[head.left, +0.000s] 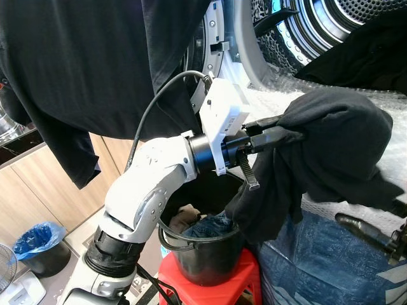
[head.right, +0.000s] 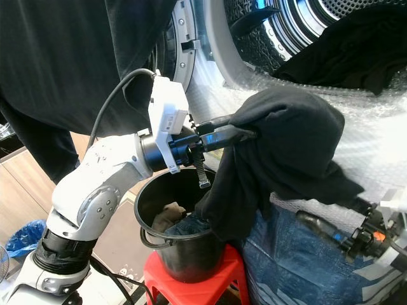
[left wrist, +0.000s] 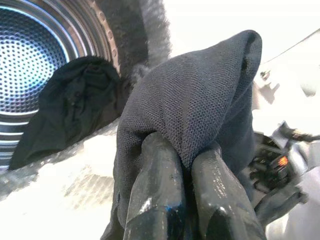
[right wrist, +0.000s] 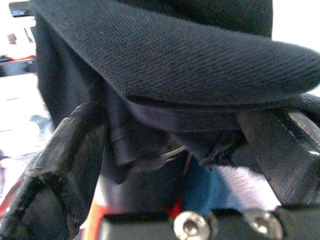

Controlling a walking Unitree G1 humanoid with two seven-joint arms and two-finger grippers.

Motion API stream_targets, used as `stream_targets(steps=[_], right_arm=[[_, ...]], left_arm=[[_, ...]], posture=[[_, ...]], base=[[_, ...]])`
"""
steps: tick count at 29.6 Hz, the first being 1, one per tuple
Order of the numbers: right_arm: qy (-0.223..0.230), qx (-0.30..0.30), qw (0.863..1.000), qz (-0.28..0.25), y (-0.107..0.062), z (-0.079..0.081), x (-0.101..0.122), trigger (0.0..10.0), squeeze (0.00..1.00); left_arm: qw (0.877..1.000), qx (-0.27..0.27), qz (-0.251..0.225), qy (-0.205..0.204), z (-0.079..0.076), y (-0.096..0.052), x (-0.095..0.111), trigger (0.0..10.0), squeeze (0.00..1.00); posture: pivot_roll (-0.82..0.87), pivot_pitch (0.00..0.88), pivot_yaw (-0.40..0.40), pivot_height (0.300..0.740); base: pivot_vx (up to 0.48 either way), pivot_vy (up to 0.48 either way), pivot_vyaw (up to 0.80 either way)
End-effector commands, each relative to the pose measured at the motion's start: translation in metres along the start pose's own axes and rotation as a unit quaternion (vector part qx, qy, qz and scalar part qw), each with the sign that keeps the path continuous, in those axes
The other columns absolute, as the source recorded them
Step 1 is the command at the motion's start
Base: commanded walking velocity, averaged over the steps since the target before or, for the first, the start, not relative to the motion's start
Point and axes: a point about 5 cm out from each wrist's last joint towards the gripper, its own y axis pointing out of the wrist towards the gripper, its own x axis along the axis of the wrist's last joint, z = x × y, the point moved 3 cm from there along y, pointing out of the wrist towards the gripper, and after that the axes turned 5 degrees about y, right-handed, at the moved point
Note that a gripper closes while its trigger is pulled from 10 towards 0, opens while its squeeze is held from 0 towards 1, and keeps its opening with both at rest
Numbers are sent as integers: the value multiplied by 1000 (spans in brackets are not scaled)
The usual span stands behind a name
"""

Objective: Clothes washing

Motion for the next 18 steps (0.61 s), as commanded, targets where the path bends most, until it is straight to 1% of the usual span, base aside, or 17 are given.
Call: stream_targets(steps=[1,2,3,4,5,7,11,12,13,14,15,17,18], right_arm=[[-24,14,1000,-14,12,6,8,10000,0],[-23,28,999,-21,18,12,11,10000,0],[-23,37,999,-24,21,16,12,10000,0],[-31,48,998,-29,26,22,15,10000,0],[-33,49,998,-29,27,22,15,10000,0],[-34,67,997,-33,31,30,18,10000,0],[-43,110,992,-37,46,53,21,10000,0],[-42,111,992,-37,48,55,20,10000,0],[-36,116,992,-38,54,62,19,10000,0],[-34,117,992,-39,58,65,18,10000,0],[-30,112,992,-39,68,70,14,10000,0],[-39,102,993,-40,80,75,8,10000,0],[-39,102,993,-40,80,75,8,10000,0]], left_arm=[[1000,4,-15,6,1,-1,9,10000,0],[1000,5,-17,3,1,1,8,10000,0],[1000,5,-18,2,1,2,8,10000,0],[1000,5,-18,1,1,4,7,10000,0],[1000,6,-18,0,1,4,7,10000,0],[1000,11,-18,1,2,6,5,10000,0],[998,55,-19,1,16,13,0,10000,0],[998,57,-21,-1,16,14,0,10000,0],[998,55,-26,-5,15,18,1,10000,0],[998,52,-31,-4,14,20,2,10000,0],[998,50,-36,-5,13,25,3,10000,0],[998,49,-42,-11,11,30,5,10000,0],[998,49,-42,-11,11,30,5,10000,0]], posture=[[-95,33,81,740],[-95,33,81,740],[-95,33,81,740],[-101,28,82,740],[-101,28,82,740],[-103,26,83,740],[-115,18,83,740],[-115,18,83,740],[-116,16,81,740],[-116,16,81,740],[-115,14,78,740],[-114,18,77,740],[-114,18,77,740]], base=[[0,0,0],[0,0,0],[0,0,0],[0,0,0],[0,0,0],[0,0,0],[0,0,0],[0,0,0],[0,0,0],[0,0,0],[0,0,0],[0,0,0],[0,0,0]])
